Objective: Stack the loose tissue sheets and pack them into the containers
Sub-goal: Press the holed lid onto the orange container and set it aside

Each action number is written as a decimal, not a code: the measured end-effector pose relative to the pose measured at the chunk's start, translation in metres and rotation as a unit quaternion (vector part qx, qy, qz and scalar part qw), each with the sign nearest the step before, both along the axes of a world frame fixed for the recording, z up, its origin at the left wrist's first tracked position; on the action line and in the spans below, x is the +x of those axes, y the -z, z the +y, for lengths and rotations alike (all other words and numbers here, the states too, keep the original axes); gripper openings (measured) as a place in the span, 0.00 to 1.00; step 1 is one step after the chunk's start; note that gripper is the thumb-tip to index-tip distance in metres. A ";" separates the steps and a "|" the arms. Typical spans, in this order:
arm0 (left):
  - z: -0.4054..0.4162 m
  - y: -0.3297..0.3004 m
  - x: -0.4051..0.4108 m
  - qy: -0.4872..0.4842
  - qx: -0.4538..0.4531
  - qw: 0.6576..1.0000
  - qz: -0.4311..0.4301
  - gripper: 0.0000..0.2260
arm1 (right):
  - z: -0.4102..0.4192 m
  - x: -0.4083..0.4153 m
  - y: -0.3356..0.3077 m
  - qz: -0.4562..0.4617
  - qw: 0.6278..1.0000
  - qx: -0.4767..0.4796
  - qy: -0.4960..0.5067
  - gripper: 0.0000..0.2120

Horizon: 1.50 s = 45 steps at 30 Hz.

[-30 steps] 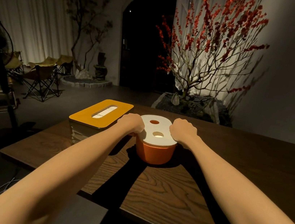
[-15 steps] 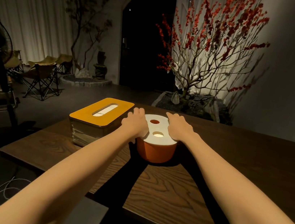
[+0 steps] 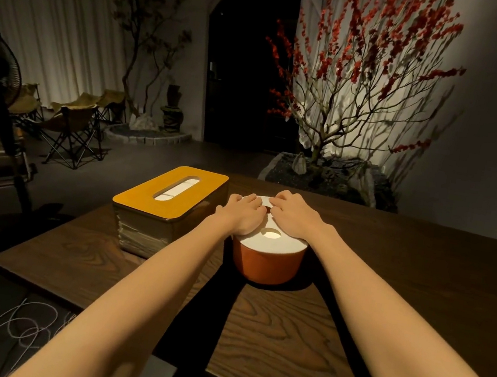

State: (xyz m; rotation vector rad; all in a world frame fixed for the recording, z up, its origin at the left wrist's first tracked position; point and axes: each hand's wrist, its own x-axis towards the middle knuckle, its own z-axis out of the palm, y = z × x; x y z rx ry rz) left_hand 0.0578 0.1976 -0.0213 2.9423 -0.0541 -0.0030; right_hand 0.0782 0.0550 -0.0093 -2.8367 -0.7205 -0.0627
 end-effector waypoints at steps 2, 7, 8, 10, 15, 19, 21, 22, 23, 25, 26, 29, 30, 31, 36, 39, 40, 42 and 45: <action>-0.001 -0.003 -0.005 -0.010 -0.002 1.000 0.004 0.21 | 0.000 0.000 0.000 0.008 1.000 -0.017 -0.003 0.20; -0.020 -0.012 -0.014 -0.046 0.064 0.997 0.012 0.21 | 0.002 -0.002 0.001 0.021 1.000 -0.010 0.014 0.21; -0.025 -0.013 -0.018 -0.059 0.083 0.995 0.009 0.19 | 0.001 -0.003 0.001 0.026 0.999 -0.003 0.019 0.21; -0.036 -0.016 -0.024 -0.065 0.117 0.991 -0.015 0.16 | 0.000 -0.002 0.003 0.035 0.999 0.014 0.025 0.19; -0.042 -0.010 -0.018 -0.032 0.055 0.997 0.047 0.25 | -0.014 -0.011 0.004 0.011 0.998 -0.021 0.052 0.21; -0.043 0.000 -0.027 -0.024 0.027 0.998 0.046 0.29 | -0.019 -0.017 0.003 0.004 0.995 -0.029 0.093 0.22; -0.051 -0.001 -0.040 -0.034 0.021 0.999 0.022 0.27 | -0.022 -0.019 0.003 0.005 0.995 -0.030 0.097 0.22; -0.055 -0.002 -0.045 -0.036 0.018 0.999 0.019 0.27 | -0.023 -0.019 0.004 0.005 0.995 -0.030 0.096 0.23; -0.059 -0.003 -0.049 -0.039 0.007 0.999 0.023 0.27 | -0.024 -0.019 0.004 0.010 0.995 -0.026 0.095 0.23; -0.061 -0.001 -0.051 -0.042 -0.013 0.999 0.028 0.27 | -0.027 -0.018 0.005 0.022 0.995 -0.016 0.092 0.24; -0.060 0.000 -0.052 -0.034 -0.013 0.999 0.019 0.26 | -0.028 -0.018 0.006 0.028 0.995 -0.009 0.091 0.24; -0.054 -0.001 -0.057 0.007 -0.009 0.999 -0.035 0.17 | -0.028 -0.020 0.008 0.046 0.994 0.018 0.094 0.24; -0.053 -0.002 -0.059 0.011 -0.017 0.999 -0.047 0.16 | -0.028 -0.021 0.009 0.050 0.994 0.026 0.097 0.23; -0.053 -0.003 -0.059 0.014 -0.026 0.998 -0.056 0.16 | -0.028 -0.021 0.009 0.052 0.993 0.032 0.102 0.22; -0.050 -0.004 -0.054 0.061 -0.065 0.992 -0.086 0.17 | -0.030 -0.029 0.007 0.031 0.984 0.023 0.175 0.24; -0.049 -0.005 -0.054 0.062 -0.034 0.983 -0.169 0.15 | -0.035 -0.037 0.004 0.037 0.978 0.004 0.206 0.25; -0.049 -0.006 -0.054 0.052 -0.007 0.979 -0.196 0.15 | -0.037 -0.038 0.003 0.034 0.976 -0.009 0.213 0.25; -0.049 -0.009 -0.053 0.032 0.044 0.977 -0.205 0.15 | -0.040 -0.041 -0.001 0.018 0.973 -0.048 0.223 0.25; -0.051 -0.016 -0.052 0.009 0.070 0.983 -0.168 0.16 | -0.045 -0.043 -0.004 0.010 0.976 -0.077 0.205 0.27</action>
